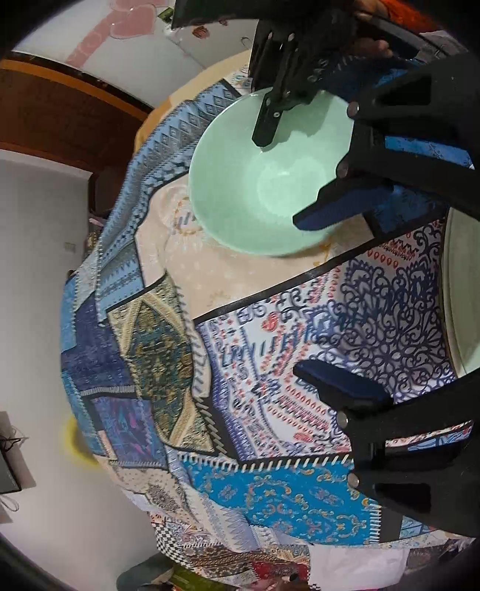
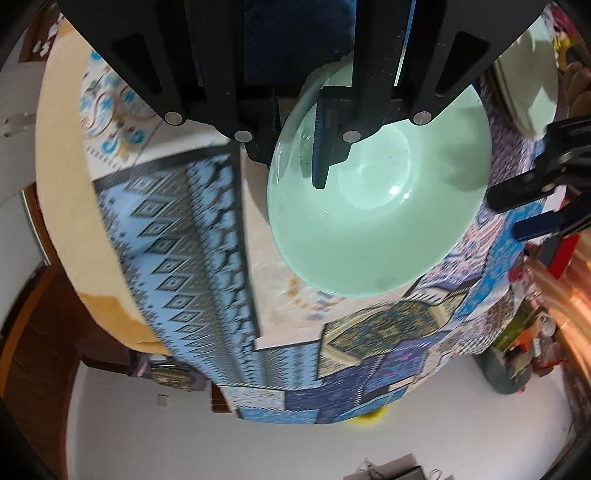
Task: Organize plates and bowls
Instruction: 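Lift the pale green bowl with both tools and carry it over the white bowl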
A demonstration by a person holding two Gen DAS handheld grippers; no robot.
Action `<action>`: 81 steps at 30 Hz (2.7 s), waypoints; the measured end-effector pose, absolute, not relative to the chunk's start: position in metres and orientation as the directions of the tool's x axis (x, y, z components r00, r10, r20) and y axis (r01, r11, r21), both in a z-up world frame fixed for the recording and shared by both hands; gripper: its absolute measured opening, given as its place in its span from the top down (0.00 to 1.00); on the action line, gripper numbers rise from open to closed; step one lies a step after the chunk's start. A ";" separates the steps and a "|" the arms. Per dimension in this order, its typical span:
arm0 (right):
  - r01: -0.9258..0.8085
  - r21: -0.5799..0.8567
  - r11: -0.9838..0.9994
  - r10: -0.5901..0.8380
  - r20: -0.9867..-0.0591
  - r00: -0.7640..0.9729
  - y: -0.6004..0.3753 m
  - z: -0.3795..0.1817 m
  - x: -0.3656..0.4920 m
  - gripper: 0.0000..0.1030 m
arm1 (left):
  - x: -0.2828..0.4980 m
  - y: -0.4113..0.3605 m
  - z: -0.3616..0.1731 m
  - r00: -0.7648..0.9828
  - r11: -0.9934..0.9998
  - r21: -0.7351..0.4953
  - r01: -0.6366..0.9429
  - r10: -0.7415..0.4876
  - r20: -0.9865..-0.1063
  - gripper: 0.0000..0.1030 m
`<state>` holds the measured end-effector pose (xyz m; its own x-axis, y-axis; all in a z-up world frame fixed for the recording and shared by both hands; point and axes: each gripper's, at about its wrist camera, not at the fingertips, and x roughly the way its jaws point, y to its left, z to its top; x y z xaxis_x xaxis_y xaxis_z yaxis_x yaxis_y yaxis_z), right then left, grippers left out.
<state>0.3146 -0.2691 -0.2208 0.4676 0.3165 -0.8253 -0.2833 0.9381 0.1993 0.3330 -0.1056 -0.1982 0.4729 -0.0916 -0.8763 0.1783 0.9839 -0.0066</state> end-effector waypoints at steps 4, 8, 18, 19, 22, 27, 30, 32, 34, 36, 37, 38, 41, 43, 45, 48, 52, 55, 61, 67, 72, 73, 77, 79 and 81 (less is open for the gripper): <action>-0.307 0.207 0.929 0.334 -0.826 0.453 -0.261 -0.222 0.307 0.87 | 0.334 -0.108 -0.210 0.407 0.980 -0.052 0.191 -0.128 -0.904 0.42; -0.315 0.214 0.925 0.343 -0.827 0.446 -0.259 -0.225 0.305 0.87 | 0.338 -0.113 -0.225 0.350 0.978 -0.051 0.201 -0.121 -0.929 0.49; -0.283 0.273 0.919 0.379 -0.807 0.453 -0.261 -0.227 0.300 0.86 | 0.337 -0.129 -0.238 0.327 0.963 -0.052 0.265 -0.141 -0.935 0.63; -0.282 0.276 0.919 0.381 -0.805 0.454 -0.261 -0.227 0.299 0.86 | 0.337 -0.130 -0.238 0.330 0.961 -0.046 0.271 -0.138 -0.934 0.64; -0.274 0.288 0.918 0.387 -0.802 0.454 -0.261 -0.225 0.297 0.86 | 0.337 -0.135 -0.239 0.335 0.956 -0.046 0.290 -0.146 -0.931 0.69; -0.260 0.292 0.920 0.384 -0.802 0.458 -0.261 -0.224 0.295 0.86 | 0.338 -0.135 -0.238 0.340 0.960 -0.055 0.273 -0.150 -0.928 0.73; -0.254 0.298 0.920 0.386 -0.797 0.464 -0.261 -0.220 0.292 0.86 | 0.337 -0.130 -0.235 0.330 0.964 -0.090 0.251 -0.173 -0.928 0.74; -0.251 0.303 0.920 0.389 -0.793 0.469 -0.261 -0.216 0.290 0.86 | 0.336 -0.129 -0.232 0.331 0.964 -0.104 0.246 -0.184 -0.925 0.74; -0.250 0.302 0.920 0.388 -0.790 0.475 -0.260 -0.212 0.288 0.86 | 0.332 -0.127 -0.227 0.337 0.964 -0.116 0.240 -0.194 -0.921 0.74; -0.247 0.305 0.920 0.390 -0.784 0.483 -0.259 -0.208 0.285 0.86 | 0.326 -0.126 -0.221 0.351 0.964 -0.120 0.237 -0.200 -0.915 0.74; -0.249 0.303 0.920 0.389 -0.782 0.487 -0.258 -0.206 0.283 0.86 | 0.324 -0.125 -0.218 0.357 0.964 -0.121 0.235 -0.202 -0.912 0.74; -0.249 0.302 0.920 0.389 -0.779 0.491 -0.257 -0.204 0.281 0.86 | 0.321 -0.123 -0.214 0.364 0.965 -0.126 0.232 -0.206 -0.908 0.74; -0.253 0.303 0.919 0.393 -0.770 0.502 -0.253 -0.197 0.275 0.86 | 0.314 -0.119 -0.205 0.380 0.966 -0.134 0.221 -0.212 -0.900 0.74; -0.258 0.301 0.918 0.394 -0.764 0.512 -0.252 -0.192 0.271 0.86 | 0.308 -0.117 -0.198 0.398 0.967 -0.132 0.219 -0.212 -0.893 0.74; -0.261 0.303 0.916 0.398 -0.755 0.521 -0.250 -0.185 0.267 0.86 | 0.299 -0.114 -0.189 0.417 0.967 -0.132 0.218 -0.215 -0.883 0.74; -0.270 0.304 0.914 0.405 -0.742 0.534 -0.246 -0.176 0.261 0.86 | 0.286 -0.109 -0.175 0.444 0.966 -0.138 0.219 -0.224 -0.868 0.74; -0.290 0.295 0.911 0.411 -0.724 0.555 -0.238 -0.162 0.253 0.86 | 0.273 -0.099 -0.161 0.471 0.967 -0.145 0.212 -0.231 -0.851 0.77; -0.304 0.289 0.908 0.416 -0.714 0.563 -0.232 -0.154 0.248 0.86 | 0.262 -0.090 -0.149 0.495 0.967 -0.157 0.202 -0.239 -0.836 0.77; -0.326 0.292 0.899 0.433 -0.700 0.567 -0.217 -0.144 0.238 0.86 | 0.240 -0.068 -0.134 0.527 0.968 -0.178 0.176 -0.246 -0.814 0.83; -0.356 0.297 0.886 0.457 -0.690 0.561 -0.196 -0.138 0.227 0.86 | 0.218 -0.043 -0.124 0.551 0.970 -0.192 0.149 -0.243 -0.798 0.88; -0.392 0.299 0.870 0.482 -0.683 0.548 -0.173 -0.133 0.218 0.86 | 0.197 -0.017 -0.117 0.576 0.973 -0.199 0.115 -0.228 -0.785 0.88; -0.399 0.300 0.866 0.487 -0.682 0.545 -0.167 -0.133 0.215 0.86 | 0.194 -0.011 -0.116 0.580 0.974 -0.202 0.107 -0.226 -0.783 0.88; -0.428 0.308 0.850 0.512 -0.678 0.527 -0.148 -0.131 0.209 0.86 | 0.178 0.012 -0.111 0.599 0.976 -0.207 0.072 -0.208 -0.773 0.89; -0.441 0.314 0.841 0.524 -0.677 0.517 -0.138 -0.131 0.204 0.86 | 0.169 0.024 -0.109 0.607 0.977 -0.207 0.056 -0.198 -0.770 0.89; -0.457 0.317 0.831 0.536 -0.676 0.505 -0.127 -0.132 0.200 0.86 | 0.160 0.037 -0.107 0.613 0.978 -0.206 0.039 -0.186 -0.768 0.89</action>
<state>0.2004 -0.1266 -0.1321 0.5055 0.5360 -0.6762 -0.4574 0.8309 0.3168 0.1599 0.0371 -0.1075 0.6126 -0.1864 -0.7681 0.0388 0.9777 -0.2063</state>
